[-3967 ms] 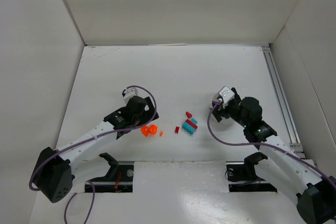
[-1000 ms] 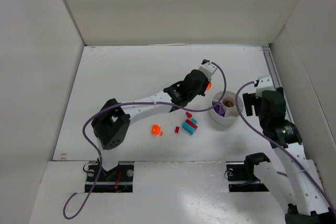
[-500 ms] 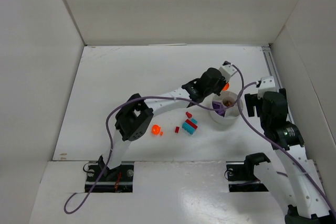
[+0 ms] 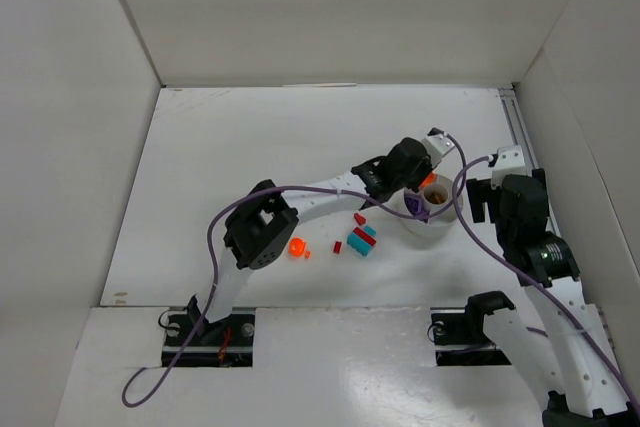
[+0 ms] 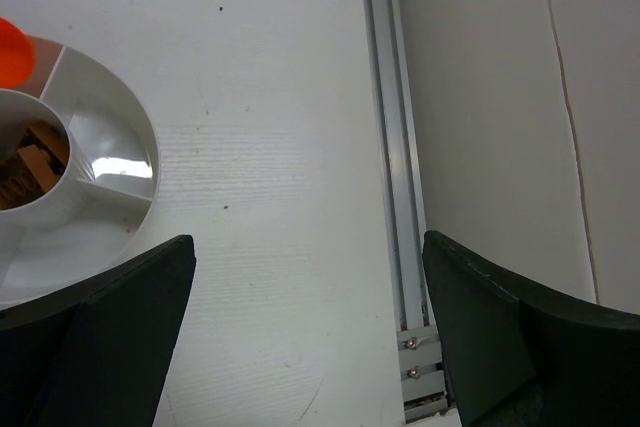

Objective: Sort the legos into containers by color

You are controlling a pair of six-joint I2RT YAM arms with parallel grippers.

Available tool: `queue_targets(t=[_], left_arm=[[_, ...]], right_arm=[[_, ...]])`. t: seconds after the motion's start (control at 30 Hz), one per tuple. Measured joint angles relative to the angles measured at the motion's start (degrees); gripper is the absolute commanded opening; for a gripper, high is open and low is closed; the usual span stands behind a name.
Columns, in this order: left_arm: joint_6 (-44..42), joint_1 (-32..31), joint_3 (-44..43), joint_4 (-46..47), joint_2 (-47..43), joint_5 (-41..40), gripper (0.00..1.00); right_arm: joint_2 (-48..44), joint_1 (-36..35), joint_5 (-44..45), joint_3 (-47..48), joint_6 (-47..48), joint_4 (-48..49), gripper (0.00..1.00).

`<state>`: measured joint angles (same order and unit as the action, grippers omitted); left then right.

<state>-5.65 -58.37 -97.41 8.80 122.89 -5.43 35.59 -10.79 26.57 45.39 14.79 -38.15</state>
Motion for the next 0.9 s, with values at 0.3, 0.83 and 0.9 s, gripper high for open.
queue_targets(t=[0.3, 0.83, 0.9], left_arm=[[0.5, 0.0, 0.8, -0.9, -0.2, -0.7, 0.26], [6.1, 4.7, 14.2, 3.5, -18.4, 0.7, 0.45], [7.9, 6.8, 17.1, 4.6, -20.8, 1.8, 0.47]], right_arm=[[-0.1, 0.0, -0.3, 0.0, 0.0, 0.0, 1.0], [-3.4, 0.0, -9.2, -1.4, 4.8, 4.1, 1.0], [-2.1, 0.0, -12.3, -1.4, 6.5, 5.9, 1.0]])
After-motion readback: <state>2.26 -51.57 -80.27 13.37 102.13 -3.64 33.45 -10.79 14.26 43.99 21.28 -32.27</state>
